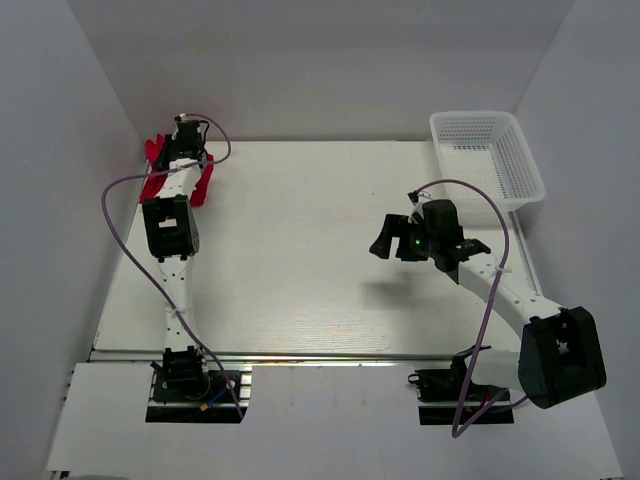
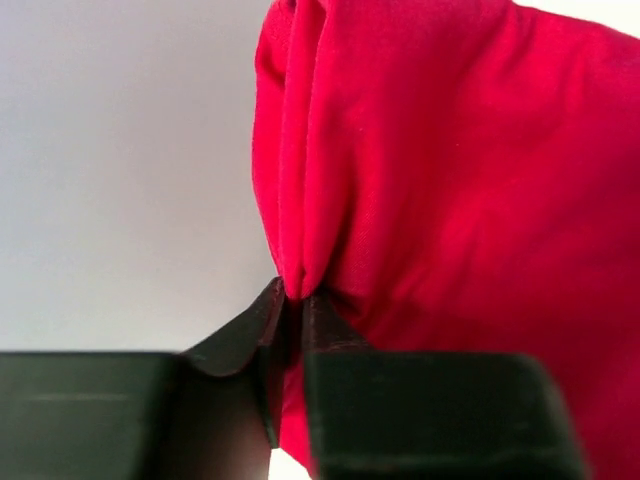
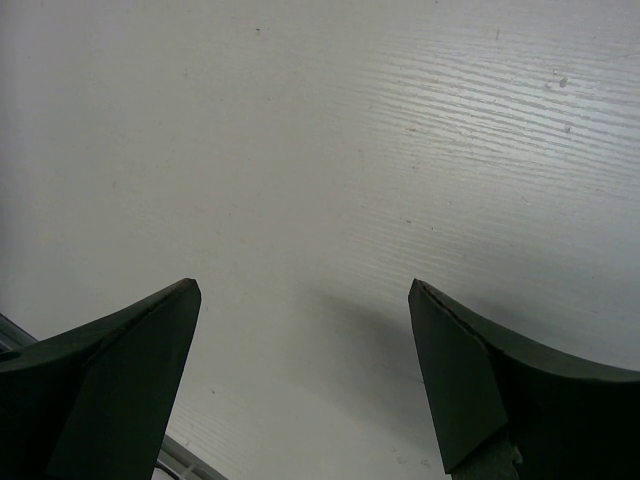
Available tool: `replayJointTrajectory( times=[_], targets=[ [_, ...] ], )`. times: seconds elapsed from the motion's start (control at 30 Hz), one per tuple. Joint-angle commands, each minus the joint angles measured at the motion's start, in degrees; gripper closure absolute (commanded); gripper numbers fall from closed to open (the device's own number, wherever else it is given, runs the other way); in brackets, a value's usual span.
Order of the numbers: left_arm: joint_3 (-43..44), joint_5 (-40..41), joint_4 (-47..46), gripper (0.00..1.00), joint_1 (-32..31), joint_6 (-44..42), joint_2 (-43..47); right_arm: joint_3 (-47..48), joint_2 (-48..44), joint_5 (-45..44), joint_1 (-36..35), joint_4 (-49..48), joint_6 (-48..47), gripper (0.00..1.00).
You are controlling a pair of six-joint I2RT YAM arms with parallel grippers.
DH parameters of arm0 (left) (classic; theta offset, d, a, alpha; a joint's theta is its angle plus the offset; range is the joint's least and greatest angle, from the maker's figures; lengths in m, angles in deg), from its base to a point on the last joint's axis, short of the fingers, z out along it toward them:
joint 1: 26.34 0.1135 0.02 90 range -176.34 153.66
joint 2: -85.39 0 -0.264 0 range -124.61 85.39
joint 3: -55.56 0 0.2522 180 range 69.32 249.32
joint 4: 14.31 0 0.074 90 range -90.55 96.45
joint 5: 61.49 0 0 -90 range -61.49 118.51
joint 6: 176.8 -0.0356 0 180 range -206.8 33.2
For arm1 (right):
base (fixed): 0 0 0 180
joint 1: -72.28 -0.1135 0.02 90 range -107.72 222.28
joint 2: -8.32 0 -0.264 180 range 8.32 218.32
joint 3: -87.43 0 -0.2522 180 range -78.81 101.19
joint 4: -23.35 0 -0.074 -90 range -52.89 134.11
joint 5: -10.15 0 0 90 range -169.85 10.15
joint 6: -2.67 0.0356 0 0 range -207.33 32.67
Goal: Fold and stack the t-shirts
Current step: Put the neatly folded tshirt into the corner of the board with the left arm
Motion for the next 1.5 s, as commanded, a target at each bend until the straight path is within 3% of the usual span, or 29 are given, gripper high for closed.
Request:
replayJointTrajectory(
  times=[0.0,0.13,0.2,0.27,0.33,0.43,0.57,0.7,0.87,1.0,1.1,1.23,1.33,1.47],
  targets=[
    [2.51,-1.74,-1.60,0.79,0.87,0.69,1.54,2.17,-0.62,-0.40,0.23,-1.83,-0.05,0.10],
    [3.12,-2.80,0.33,0.41,0.87,1.83,1.02,2.70,-0.18,-0.41,0.23,-1.92,0.48,0.10],
    [3.12,-3.50,0.95,0.29,0.87,2.63,1.62,2.61,-0.27,-0.23,0.23,-2.36,0.30,0.10],
    [2.51,-3.50,0.95,0.07,0.87,3.23,2.50,2.52,-0.27,0.03,0.14,-2.62,0.48,0.10],
    [1.64,-3.50,1.57,0.00,0.87,3.24,4.87,2.70,-0.27,0.30,0.14,-2.89,0.48,0.10],
    [0.93,-4.81,3.32,0.00,-0.27,5.69,9.69,2.96,-0.62,0.65,0.14,-3.50,-0.22,0.10],
    [2.34,-23.21,16.21,0.00,-0.80,16.32,18.12,4.10,-1.50,1.17,0.14,-3.41,-1.45,0.10],
    [-6.44,-31.35,18.27,0.00,-1.59,23.17,29.88,1.65,-5.44,2.75,0.23,-6.05,-1.10,0.10],
    [-23.92,-42.16,16.52,0.00,-4.40,31.88,42.74,-4.41,-7.74,5.21,0.06,-6.58,0.48,0.10],
    [-34.91,-43.23,19.23,0.00,-9.75,38.30,50.65,-8.98,-12.65,6.10,0.14,-5.97,0.92,0.10],
    [-51.85,-46.02,12.50,0.00,-14.85,41.65,62.07,-12.50,-17.57,4.43,0.14,-3.34,0.57,0.10],
    [-74.54,-57.89,-3.76,0.00,-21.97,47.79,76.31,-15.40,-23.20,3.29,0.06,-1.75,0.92,0.10],
    [-84.13,-55.74,-6.96,0.00,-28.21,50.08,83.52,-17.60,-26.45,3.55,0.14,-1.31,1.62,0.10],
    [-88.54,-45.18,1.01,0.00,-31.65,50.79,94.32,-22.16,-33.03,4.16,0.14,-2.27,2.24,0.10]
  ],
)
